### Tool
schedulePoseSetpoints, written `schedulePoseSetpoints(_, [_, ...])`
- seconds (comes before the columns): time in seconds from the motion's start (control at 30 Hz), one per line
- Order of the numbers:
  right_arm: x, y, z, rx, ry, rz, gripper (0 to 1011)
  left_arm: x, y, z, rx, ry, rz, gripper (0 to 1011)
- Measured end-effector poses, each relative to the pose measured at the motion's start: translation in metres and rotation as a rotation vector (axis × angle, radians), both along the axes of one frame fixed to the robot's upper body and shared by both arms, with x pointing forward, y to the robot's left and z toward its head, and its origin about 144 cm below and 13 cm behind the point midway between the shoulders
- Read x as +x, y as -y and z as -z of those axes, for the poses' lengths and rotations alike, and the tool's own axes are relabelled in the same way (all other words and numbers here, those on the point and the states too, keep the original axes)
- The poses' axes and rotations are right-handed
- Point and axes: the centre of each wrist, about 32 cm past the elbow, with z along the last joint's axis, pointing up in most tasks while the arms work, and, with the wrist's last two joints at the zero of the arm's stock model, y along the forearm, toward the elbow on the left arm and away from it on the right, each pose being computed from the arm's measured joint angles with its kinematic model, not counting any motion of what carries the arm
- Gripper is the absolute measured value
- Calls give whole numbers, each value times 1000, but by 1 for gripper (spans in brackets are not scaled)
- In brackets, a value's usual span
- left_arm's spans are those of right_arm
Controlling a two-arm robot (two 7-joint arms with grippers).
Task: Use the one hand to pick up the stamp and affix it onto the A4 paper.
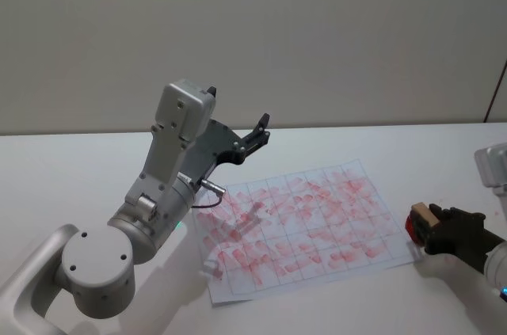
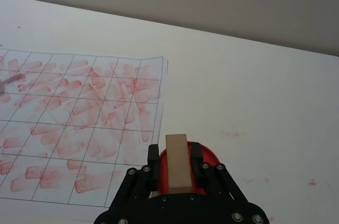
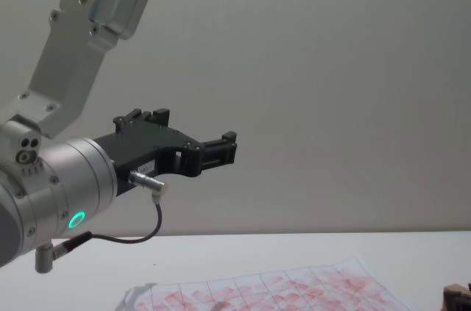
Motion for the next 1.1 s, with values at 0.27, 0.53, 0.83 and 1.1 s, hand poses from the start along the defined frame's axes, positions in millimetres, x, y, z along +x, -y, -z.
schedulePoseSetpoints(0.27, [1, 0, 0, -1, -2, -1, 214, 0, 0, 0, 0, 0, 0, 1001])
schedulePoseSetpoints(0.53, [1, 0, 0, -3, 1, -4, 216, 0, 0, 0, 0, 0, 0, 1001])
schedulePoseSetpoints(0.83, [6, -2, -8, -13, 65, -45, 214, 0, 0, 0, 0, 0, 0, 1001])
schedulePoseSetpoints(1.1, [16, -7, -18, -13, 139, -123, 216, 0, 0, 0, 0, 0, 0, 1001])
